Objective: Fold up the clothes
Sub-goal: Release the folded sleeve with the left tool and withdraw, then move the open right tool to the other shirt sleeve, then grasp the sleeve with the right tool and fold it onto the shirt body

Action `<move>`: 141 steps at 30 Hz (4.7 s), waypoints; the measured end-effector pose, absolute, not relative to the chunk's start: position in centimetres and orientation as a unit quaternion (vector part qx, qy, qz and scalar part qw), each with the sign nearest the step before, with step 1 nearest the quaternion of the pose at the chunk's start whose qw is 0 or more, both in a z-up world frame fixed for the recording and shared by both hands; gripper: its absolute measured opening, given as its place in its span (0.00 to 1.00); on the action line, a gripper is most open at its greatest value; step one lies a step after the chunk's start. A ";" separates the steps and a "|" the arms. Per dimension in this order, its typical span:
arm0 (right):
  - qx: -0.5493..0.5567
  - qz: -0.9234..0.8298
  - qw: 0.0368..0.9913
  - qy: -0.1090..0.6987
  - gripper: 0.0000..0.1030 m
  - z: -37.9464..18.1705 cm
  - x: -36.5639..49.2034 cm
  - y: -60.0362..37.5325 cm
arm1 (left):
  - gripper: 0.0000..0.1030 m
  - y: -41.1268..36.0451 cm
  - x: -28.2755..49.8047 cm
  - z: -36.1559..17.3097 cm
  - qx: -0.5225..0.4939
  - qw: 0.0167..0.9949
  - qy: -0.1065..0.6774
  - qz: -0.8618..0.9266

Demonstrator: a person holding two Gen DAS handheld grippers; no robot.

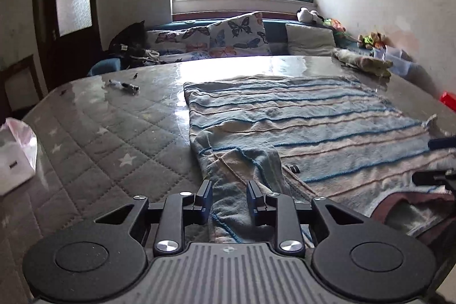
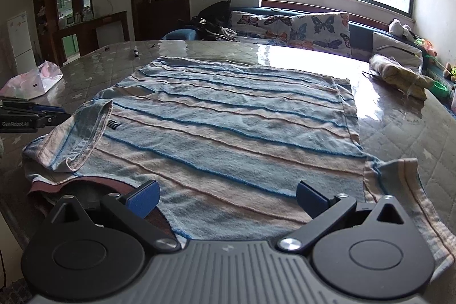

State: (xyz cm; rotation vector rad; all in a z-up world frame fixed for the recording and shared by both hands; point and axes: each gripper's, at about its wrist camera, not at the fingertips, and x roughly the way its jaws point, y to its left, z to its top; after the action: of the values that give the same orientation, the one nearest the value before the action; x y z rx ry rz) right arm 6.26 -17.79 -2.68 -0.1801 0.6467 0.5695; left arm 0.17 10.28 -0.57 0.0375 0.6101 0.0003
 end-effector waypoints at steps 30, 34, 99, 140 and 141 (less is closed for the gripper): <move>-0.108 0.489 0.807 0.313 0.04 -1.7 3.0 -6.9 | 0.28 10.8 0.5 -1.1 0.007 0.951 0.309 -0.014; -0.120 0.497 0.805 0.301 0.03 -1.2 2.2 -7.5 | 0.29 10.8 0.7 -1.1 0.007 0.951 0.310 -0.008; 0.053 0.120 0.946 0.296 0.89 -1.6 5.4 -29.5 | 1.00 4.5 -0.7 -0.5 -0.004 0.933 0.313 -0.179; 0.142 0.036 0.952 0.269 0.11 -2.4 4.9 -34.8 | 1.00 4.2 -0.2 -0.2 -0.038 0.937 0.316 -0.147; 0.144 0.040 0.952 0.265 0.09 -2.3 4.8 -34.7 | 1.00 4.3 -0.2 -0.2 -0.039 0.937 0.316 -0.145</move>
State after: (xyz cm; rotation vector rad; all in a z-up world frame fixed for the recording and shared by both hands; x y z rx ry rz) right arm 4.83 -34.68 -2.26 0.2937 0.5390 0.0815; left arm -0.23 4.31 -0.17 -0.0799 0.6451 -0.2955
